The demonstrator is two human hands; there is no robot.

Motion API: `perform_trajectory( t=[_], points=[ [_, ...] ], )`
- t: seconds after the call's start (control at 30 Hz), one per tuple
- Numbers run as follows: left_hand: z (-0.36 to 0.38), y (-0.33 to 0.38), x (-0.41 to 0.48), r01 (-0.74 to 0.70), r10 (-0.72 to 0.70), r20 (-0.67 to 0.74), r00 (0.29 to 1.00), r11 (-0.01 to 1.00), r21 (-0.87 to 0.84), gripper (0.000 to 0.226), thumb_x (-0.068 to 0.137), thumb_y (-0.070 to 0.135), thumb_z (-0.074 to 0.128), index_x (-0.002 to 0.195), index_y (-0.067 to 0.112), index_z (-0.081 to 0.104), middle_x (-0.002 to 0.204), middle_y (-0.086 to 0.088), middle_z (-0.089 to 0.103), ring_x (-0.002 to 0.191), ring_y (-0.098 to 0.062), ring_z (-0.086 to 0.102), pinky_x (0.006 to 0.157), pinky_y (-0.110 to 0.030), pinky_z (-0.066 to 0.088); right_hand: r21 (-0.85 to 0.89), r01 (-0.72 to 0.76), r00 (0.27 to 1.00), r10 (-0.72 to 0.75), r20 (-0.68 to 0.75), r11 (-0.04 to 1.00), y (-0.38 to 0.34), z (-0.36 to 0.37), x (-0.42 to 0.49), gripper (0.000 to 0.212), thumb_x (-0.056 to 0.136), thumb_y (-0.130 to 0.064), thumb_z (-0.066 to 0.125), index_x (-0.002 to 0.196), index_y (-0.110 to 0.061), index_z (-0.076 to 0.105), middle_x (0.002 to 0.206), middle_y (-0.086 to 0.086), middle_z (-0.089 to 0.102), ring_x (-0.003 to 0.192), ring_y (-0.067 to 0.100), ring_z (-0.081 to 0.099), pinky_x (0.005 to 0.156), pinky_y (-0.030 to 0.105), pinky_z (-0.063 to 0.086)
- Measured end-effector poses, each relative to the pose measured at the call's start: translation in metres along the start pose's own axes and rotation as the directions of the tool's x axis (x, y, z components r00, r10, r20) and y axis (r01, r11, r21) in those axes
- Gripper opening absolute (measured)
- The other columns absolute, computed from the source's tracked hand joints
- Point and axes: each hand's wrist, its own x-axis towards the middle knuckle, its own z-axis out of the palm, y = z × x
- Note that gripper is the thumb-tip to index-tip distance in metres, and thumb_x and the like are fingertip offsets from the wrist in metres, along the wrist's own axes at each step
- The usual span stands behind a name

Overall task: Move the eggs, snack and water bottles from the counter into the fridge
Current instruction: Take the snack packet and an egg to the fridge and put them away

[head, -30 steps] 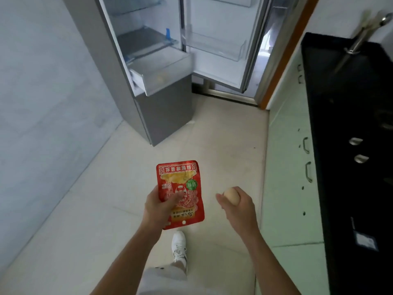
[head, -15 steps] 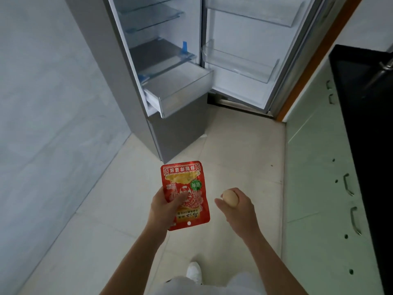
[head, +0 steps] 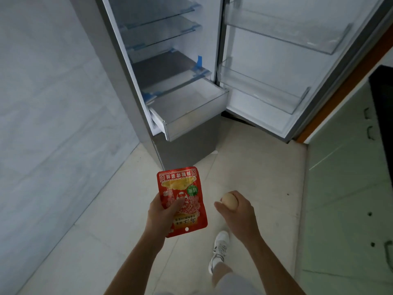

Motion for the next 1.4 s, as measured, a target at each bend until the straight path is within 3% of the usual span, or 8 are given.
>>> perform_trajectory(
  t=[0.3, 0.47, 0.77, 0.9, 1.13, 1.3, 1.4],
  points=[
    [0.100, 0.080, 0.089, -0.021, 0.020, -0.074, 0.997, 1.000, -0.009, 0.031, 0.086, 0.027, 0.072, 0.114, 0.020, 0.059, 0.101, -0.001, 0.074, 0.084, -0.022, 0.075, 0.078, -0.046, 0.061, -0.004, 0.044, 0.998, -0.043, 0.048, 0.999, -0.025, -0.064, 0.166, 0.024, 0.085, -0.036, 0.076, 0.090, -0.023, 0.056, 0.078, -0.007, 0.058, 0.069, 0.012, 0.061, 0.058, 0.016, 0.047],
    [0.122, 0.108, 0.116, -0.007, 0.002, -0.107, 0.994, 0.999, -0.052, 0.030, 0.085, 0.025, 0.073, 0.111, 0.019, 0.059, 0.100, -0.003, 0.075, 0.084, -0.024, 0.075, 0.080, -0.048, 0.061, 0.033, 0.045, 0.996, -0.047, 0.074, 0.998, -0.029, -0.068, 0.220, 0.023, 0.086, -0.038, 0.073, 0.088, -0.019, 0.059, 0.078, 0.003, 0.063, 0.067, 0.014, 0.063, 0.056, 0.019, 0.050],
    [0.133, 0.132, 0.186, 0.012, -0.020, -0.171, 0.985, 0.999, -0.048, 0.024, 0.086, 0.027, 0.072, 0.106, 0.023, 0.059, 0.102, -0.003, 0.074, 0.086, -0.024, 0.075, 0.082, -0.048, 0.060, -0.004, 0.084, 0.985, -0.082, 0.155, 0.996, -0.031, -0.051, 0.290, 0.024, 0.084, -0.038, 0.076, 0.081, -0.027, 0.055, 0.072, -0.006, 0.059, 0.065, 0.014, 0.063, 0.056, 0.019, 0.051],
    [0.131, 0.147, 0.227, 0.007, -0.023, -0.185, 0.983, 0.996, -0.086, 0.023, 0.086, 0.026, 0.073, 0.105, 0.024, 0.059, 0.099, -0.001, 0.074, 0.083, -0.022, 0.075, 0.077, -0.044, 0.061, 0.006, 0.071, 0.982, -0.071, 0.177, 0.997, -0.041, -0.040, 0.335, 0.024, 0.082, -0.041, 0.076, 0.081, -0.025, 0.057, 0.074, -0.001, 0.063, 0.065, 0.016, 0.064, 0.057, 0.032, 0.059],
    [0.123, 0.192, 0.307, 0.019, -0.050, -0.187, 0.981, 0.986, -0.164, 0.025, 0.085, 0.022, 0.073, 0.108, 0.019, 0.061, 0.096, -0.004, 0.075, 0.080, -0.023, 0.076, 0.074, -0.044, 0.061, 0.036, 0.050, 0.981, -0.056, 0.185, 0.998, -0.091, -0.016, 0.427, 0.022, 0.081, -0.035, 0.079, 0.082, -0.022, 0.061, 0.072, 0.001, 0.063, 0.062, 0.014, 0.060, 0.056, 0.039, 0.056],
    [0.111, 0.223, 0.363, 0.029, -0.066, -0.198, 0.978, 0.983, -0.182, 0.030, 0.083, 0.027, 0.075, 0.108, 0.021, 0.061, 0.099, -0.005, 0.076, 0.084, -0.027, 0.075, 0.083, -0.055, 0.059, 0.088, 0.065, 0.975, -0.082, 0.208, 0.994, -0.131, 0.003, 0.484, 0.019, 0.082, -0.032, 0.079, 0.082, -0.022, 0.062, 0.071, -0.003, 0.062, 0.062, 0.011, 0.060, 0.054, 0.027, 0.050],
    [0.105, 0.238, 0.384, 0.039, -0.081, -0.214, 0.973, 0.981, -0.191, 0.031, 0.083, 0.027, 0.075, 0.109, 0.020, 0.061, 0.099, -0.007, 0.076, 0.085, -0.028, 0.075, 0.083, -0.056, 0.058, 0.122, 0.063, 0.968, -0.091, 0.235, 0.990, -0.144, 0.011, 0.507, 0.017, 0.082, -0.032, 0.078, 0.084, -0.024, 0.063, 0.071, -0.003, 0.063, 0.061, 0.009, 0.060, 0.055, 0.027, 0.051]
  ],
)
